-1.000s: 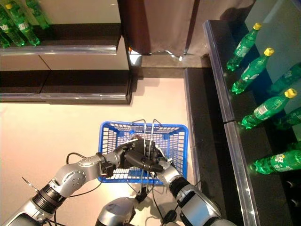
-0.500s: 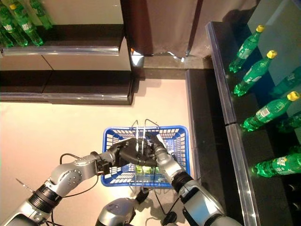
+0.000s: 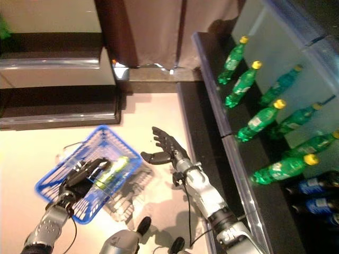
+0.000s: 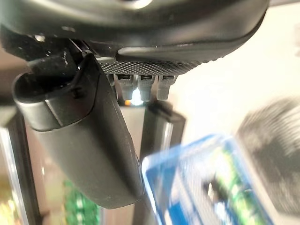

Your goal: Pick up the drink and place into the basket.

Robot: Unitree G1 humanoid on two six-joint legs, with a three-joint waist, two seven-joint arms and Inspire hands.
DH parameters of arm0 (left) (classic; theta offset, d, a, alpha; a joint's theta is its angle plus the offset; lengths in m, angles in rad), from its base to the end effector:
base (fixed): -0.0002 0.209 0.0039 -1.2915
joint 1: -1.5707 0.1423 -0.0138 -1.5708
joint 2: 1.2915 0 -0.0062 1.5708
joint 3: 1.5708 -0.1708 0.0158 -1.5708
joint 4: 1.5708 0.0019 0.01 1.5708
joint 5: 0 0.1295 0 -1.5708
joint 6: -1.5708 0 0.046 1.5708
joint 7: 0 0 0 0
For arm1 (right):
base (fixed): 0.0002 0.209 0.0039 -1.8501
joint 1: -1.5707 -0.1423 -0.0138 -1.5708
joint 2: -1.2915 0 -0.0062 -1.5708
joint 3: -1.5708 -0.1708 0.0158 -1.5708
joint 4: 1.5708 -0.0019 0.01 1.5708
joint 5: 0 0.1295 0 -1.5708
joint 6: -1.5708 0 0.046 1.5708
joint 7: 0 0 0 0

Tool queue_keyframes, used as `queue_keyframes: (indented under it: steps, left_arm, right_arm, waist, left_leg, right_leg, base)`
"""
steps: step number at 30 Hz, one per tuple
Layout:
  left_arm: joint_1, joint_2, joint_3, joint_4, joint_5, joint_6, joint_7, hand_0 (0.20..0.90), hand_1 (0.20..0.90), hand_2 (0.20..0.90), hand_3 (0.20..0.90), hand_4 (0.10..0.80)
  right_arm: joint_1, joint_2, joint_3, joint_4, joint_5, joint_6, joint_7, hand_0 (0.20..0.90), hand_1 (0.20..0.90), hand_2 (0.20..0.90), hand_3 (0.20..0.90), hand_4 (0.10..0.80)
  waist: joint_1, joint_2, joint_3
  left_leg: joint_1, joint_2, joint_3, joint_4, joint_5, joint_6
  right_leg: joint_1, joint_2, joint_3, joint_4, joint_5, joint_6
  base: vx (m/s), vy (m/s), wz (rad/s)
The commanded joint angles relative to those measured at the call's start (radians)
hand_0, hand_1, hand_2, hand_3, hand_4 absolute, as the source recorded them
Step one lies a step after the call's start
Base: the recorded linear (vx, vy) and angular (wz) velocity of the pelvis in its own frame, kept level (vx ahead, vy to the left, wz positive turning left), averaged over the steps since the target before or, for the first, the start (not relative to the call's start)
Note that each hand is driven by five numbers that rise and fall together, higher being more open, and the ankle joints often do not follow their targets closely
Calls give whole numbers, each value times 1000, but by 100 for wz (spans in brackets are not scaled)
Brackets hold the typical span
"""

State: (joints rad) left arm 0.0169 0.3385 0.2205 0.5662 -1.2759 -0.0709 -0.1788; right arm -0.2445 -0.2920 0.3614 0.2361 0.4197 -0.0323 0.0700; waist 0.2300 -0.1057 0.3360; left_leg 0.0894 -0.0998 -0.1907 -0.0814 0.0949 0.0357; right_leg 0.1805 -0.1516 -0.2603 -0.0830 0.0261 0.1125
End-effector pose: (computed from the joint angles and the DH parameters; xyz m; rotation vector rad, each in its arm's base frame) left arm 0.1531 0.2750 -0.0093 -0.9494 0.1081 0.4594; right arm 0.2289 -0.1362 0.0548 0.0490 0.0801 0.3983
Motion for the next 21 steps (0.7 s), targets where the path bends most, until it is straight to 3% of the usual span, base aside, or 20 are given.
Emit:
queue_keyframes:
  steps: [1,4,9,21]
  left_arm:
    - [-72,33,67,-125,-140,-208,-220,300,300,300,200,100]
    - [-38,-6,128,-92,-224,-203,-269,300,300,300,200,100]
    - [14,-66,169,-87,-223,-210,-279,300,300,300,200,100]
    - [36,-79,181,-67,-216,-214,-171,300,300,300,200,100]
  right_arm:
    - [64,-18,-3,-100,124,-167,74,900,900,900,900,800]
    - [158,43,-66,-101,333,-128,154,900,900,900,900,800]
    - [259,108,-157,-79,440,-111,197,900,900,900,900,800]
    - [303,42,-253,-75,298,-159,163,900,900,900,900,800]
  waist:
    - [-30,105,-239]
    - [-63,104,-244]
    - [-107,100,-249]
    - [-160,92,-249]
  left_leg:
    - [40,24,115,-6,-107,-18]
    - [43,30,141,-6,-113,-19]
    - [45,35,168,-5,-121,-19]
    - [66,26,165,0,-137,-17]
  right_leg:
    - [-51,19,7,36,6,25]
    - [-55,30,39,29,3,20]
    - [-62,44,73,19,2,15]
    - [-55,65,118,18,-3,-2]
  base:
    - [-19,-57,-31]
    - [-29,-47,-43]
    - [-42,-31,-18]
    - [-17,-30,-8]
